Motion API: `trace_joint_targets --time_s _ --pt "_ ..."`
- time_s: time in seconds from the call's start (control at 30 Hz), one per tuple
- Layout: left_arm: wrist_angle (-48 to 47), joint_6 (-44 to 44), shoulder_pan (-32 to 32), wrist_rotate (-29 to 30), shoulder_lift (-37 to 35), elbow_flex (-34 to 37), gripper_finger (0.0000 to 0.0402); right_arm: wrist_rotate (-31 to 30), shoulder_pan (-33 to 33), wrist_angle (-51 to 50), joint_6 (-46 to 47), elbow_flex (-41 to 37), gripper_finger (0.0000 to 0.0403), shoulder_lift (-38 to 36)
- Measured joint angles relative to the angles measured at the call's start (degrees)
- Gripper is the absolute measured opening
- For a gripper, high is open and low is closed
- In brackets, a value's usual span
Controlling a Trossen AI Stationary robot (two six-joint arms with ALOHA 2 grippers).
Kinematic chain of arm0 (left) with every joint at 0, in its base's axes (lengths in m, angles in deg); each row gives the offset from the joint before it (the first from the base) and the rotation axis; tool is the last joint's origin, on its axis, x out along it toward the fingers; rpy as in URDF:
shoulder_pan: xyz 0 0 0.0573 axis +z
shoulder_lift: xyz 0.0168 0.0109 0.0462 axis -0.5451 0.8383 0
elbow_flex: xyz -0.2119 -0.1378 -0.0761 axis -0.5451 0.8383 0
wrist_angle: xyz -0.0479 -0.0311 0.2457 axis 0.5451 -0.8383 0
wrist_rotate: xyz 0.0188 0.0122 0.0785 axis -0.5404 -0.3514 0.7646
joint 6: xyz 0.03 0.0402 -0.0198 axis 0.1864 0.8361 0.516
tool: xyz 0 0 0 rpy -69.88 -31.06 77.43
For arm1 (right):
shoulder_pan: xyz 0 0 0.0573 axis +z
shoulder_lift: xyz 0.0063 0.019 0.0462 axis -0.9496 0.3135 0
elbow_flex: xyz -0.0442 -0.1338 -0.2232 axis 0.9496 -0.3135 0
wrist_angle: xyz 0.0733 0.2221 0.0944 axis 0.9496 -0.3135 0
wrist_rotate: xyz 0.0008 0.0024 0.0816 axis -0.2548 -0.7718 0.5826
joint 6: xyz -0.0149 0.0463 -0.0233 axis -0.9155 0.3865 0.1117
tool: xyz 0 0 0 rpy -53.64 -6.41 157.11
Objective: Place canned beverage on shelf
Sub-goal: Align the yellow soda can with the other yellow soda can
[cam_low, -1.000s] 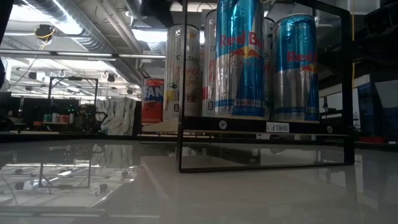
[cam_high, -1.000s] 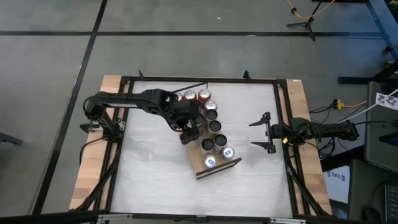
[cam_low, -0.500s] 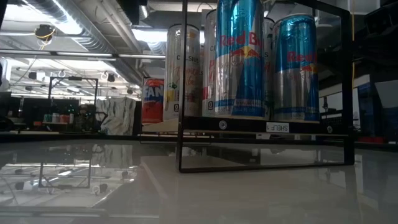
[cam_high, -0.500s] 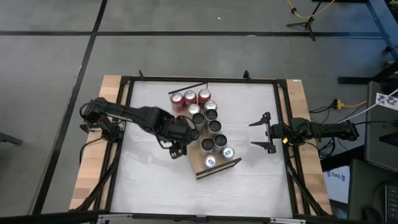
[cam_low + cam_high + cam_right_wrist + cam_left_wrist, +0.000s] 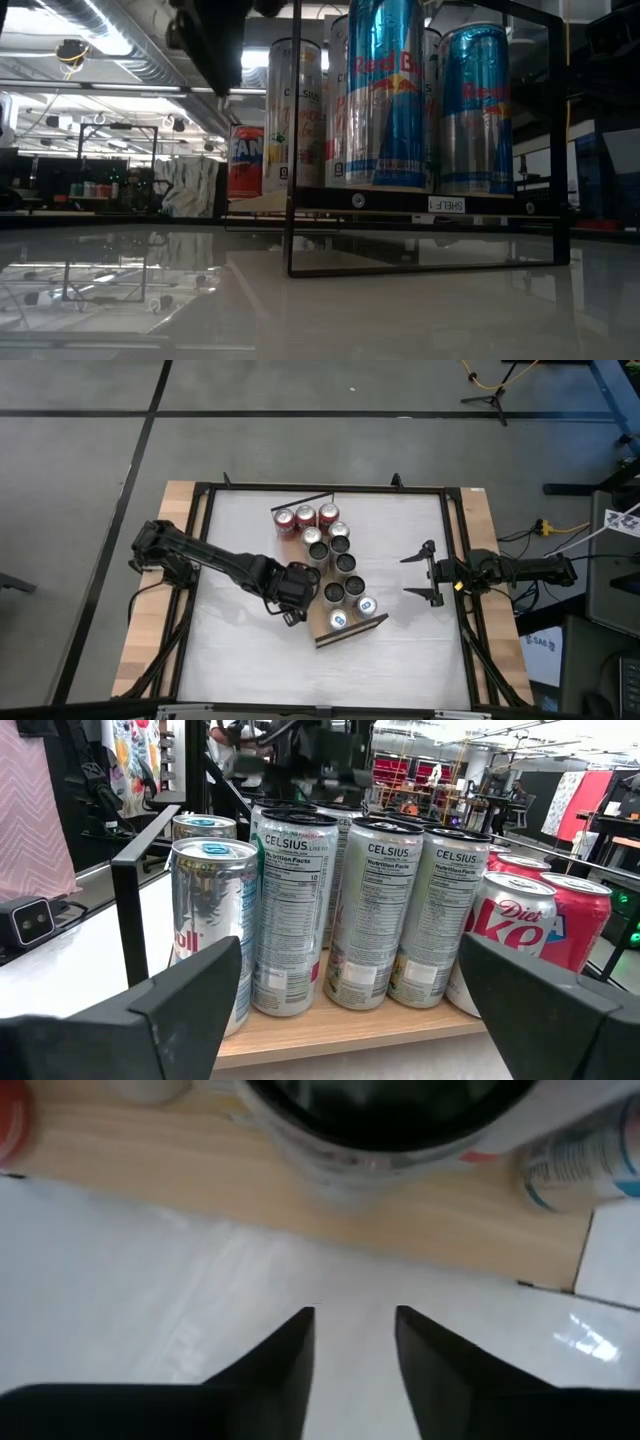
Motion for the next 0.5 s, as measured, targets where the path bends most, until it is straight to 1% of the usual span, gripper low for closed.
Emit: trace_joint_targets --time_s 0.13,0.37,0.43,0.5 --pt "4.9 0.01 0.22 0.96 0.0 3.41 0.0087 0.0 0.0 0.0 0.0 0.0 0.0367 0.0" --pt "7.02 0.28 0.42 6.06 0.0 6.38 0.0013 0.0 0.0 0.0 0.0 0.0 0.0367 0.01" --pt "8.14 0.32 0.4 7.32 0.0 6.58 0.0004 0.01 0.0 0.0 0.0 0.0 0.0367 0.01" --pt "9.21 0.42 0.45 8.45 0.0 6.87 0.0004 0.0 0.0 0.0 0.0 0.0 0.0367 0.0"
